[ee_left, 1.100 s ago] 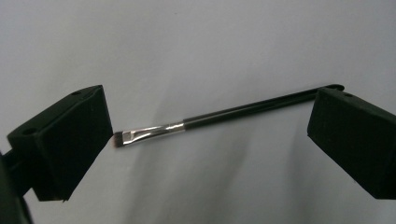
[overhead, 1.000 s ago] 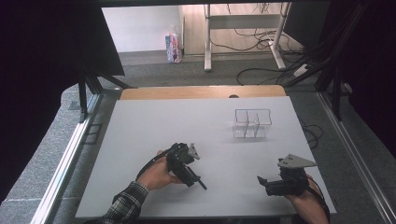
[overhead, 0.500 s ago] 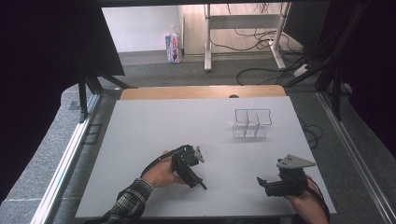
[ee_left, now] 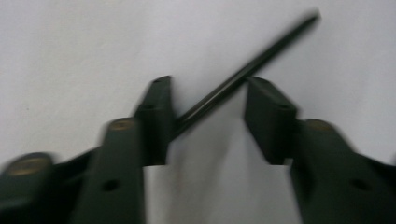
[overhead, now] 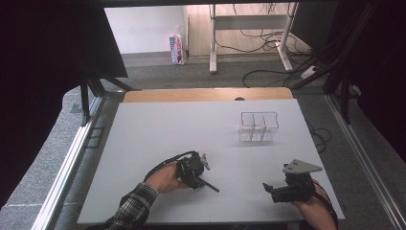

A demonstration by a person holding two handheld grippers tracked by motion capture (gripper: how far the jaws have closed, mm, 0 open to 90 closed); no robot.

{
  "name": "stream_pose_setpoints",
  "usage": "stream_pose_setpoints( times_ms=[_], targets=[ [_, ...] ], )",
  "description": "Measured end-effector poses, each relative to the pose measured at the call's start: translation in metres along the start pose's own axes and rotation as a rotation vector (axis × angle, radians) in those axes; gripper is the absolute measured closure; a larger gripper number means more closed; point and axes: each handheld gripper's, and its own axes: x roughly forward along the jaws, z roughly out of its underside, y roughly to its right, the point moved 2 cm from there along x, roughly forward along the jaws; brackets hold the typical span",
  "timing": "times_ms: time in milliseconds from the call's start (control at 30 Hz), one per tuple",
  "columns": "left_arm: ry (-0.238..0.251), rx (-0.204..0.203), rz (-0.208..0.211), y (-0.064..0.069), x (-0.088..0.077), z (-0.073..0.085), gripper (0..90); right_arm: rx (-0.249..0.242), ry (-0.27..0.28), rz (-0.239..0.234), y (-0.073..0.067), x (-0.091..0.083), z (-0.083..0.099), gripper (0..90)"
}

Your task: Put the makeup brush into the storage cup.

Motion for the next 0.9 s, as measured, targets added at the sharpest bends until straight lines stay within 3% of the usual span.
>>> stream_pose_setpoints(
  times_ms=[33, 67, 100, 167, 200, 533, 900],
  targets=[
    [0.000, 0.000, 0.000, 0.000, 0.000, 0.000, 76.7, 0.000, 0.000, 0.000, 0.000, 0.000, 0.000, 0.0],
    [0.002, 0.004, 0.005, 0.001, 0.000, 0.001, 76.7, -0.001, -0.002, -0.002, 0.000, 0.000, 0.000, 0.0],
    [0.006, 0.005, 0.008, 0.002, 0.000, 0.001, 84.5, -0.004, -0.005, -0.008, -0.001, 0.001, 0.000, 0.0],
    [0.009, 0.001, 0.010, 0.001, 0.000, 0.002, 84.6, -0.011, -0.008, -0.012, -0.001, 0.001, 0.000, 0.0],
    [0.028, -0.024, 0.023, 0.000, 0.001, 0.003, 84.6, -0.015, -0.009, -0.012, -0.001, 0.001, 0.000, 0.0],
    [0.060, -0.059, 0.032, -0.002, -0.002, 0.009, 84.6, 0.003, -0.006, -0.007, -0.001, 0.000, 0.000, 0.0],
    [0.152, -0.080, 0.010, 0.000, -0.029, 0.016, 84.5, 0.012, -0.005, -0.023, -0.002, 0.000, 0.000, 0.5]
  ],
)
